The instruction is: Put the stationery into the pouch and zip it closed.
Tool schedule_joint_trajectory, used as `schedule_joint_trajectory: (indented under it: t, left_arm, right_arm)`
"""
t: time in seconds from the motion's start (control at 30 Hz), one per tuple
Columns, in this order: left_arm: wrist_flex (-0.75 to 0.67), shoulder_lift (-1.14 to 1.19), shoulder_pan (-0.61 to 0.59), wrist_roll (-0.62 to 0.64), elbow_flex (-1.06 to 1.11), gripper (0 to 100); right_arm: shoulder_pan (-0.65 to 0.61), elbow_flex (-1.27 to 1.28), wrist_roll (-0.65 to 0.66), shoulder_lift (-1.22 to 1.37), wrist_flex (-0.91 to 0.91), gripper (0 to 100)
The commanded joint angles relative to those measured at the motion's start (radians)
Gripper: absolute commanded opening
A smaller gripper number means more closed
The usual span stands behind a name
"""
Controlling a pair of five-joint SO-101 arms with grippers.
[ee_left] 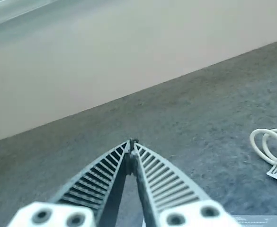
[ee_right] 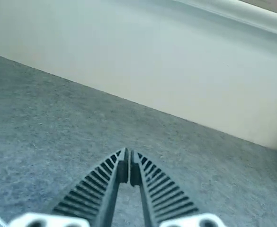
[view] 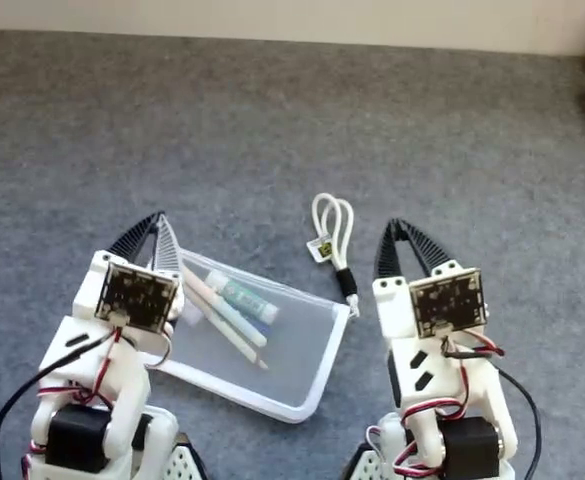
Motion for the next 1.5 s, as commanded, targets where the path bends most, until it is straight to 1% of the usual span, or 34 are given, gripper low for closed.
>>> schedule_joint_trajectory:
  t: [0.0, 0.23, 0.4, 1.47]
  left_arm:
    - [-0.035, -0.002, -0.048, 0.009, 0.024, 1]
    - [-0.035, -0.002, -0.108, 0.009, 0.114, 1]
    - [-0.035, -0.002, -0.128, 0.009, 0.177, 1]
    - [-0.037, -0.002, -0.12, 0.003, 0.472, 1]
  right_arm:
    - [-0.016, -0.065, -0.003, -0.012, 0.002, 0.8]
    - [-0.015, -0.061, -0.003, -0.012, 0.002, 0.8]
    - [-0.015, -0.041, -0.006, -0.012, 0.007, 0.8]
    - [-0.013, 0.572, -0.009, -0.012, 0.002, 1.1]
